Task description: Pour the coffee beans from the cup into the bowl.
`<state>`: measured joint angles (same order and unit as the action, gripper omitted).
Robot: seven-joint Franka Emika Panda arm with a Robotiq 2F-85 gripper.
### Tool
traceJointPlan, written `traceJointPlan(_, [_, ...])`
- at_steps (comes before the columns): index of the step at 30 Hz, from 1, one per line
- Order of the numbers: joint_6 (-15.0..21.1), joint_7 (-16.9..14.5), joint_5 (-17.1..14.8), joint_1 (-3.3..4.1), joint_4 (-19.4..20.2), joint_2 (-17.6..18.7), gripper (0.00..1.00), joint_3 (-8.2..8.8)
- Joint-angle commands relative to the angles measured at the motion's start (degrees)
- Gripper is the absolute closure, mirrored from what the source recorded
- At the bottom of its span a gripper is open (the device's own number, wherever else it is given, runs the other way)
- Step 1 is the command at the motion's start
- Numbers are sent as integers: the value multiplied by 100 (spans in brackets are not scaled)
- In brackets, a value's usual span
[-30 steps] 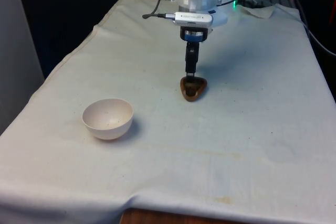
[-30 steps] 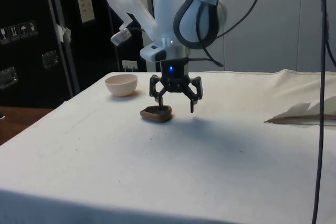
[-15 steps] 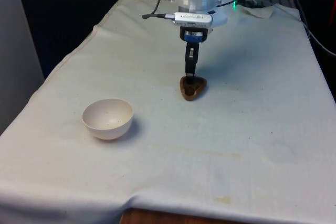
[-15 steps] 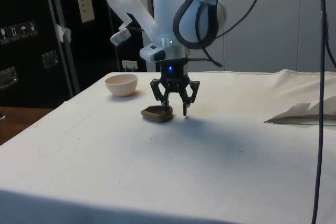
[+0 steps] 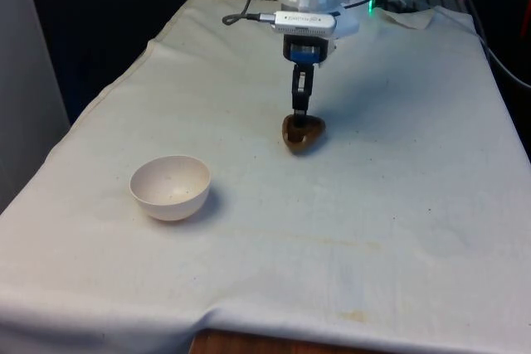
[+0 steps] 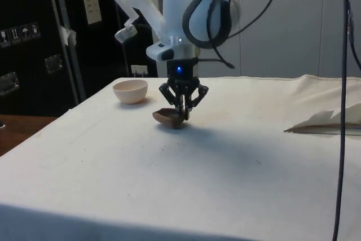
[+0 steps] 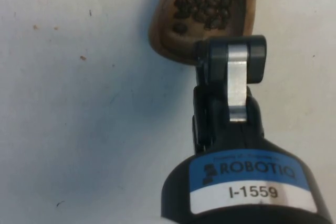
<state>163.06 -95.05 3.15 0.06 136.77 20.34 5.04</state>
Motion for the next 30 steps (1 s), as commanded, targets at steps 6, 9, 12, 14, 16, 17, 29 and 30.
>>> traceJointPlan(6, [-120,23,46,23,-86,-155,100,46])
traceJointPlan(9, [-235,-6,23,0,-206,-206,100,34])
traceJointPlan(12, [-327,-29,11,-11,-321,-223,100,34])
traceJointPlan(14, [-367,-40,6,-17,-367,-229,100,40])
traceJointPlan(16, [-418,-52,-6,-23,-447,-235,100,46])
traceJointPlan(17, [-498,-69,-17,-23,-539,-235,100,52])
traceJointPlan(29, [-882,-138,-40,-63,-1129,-178,100,103])
traceJointPlan(30, [-922,-138,-46,-63,-1180,-166,100,109])
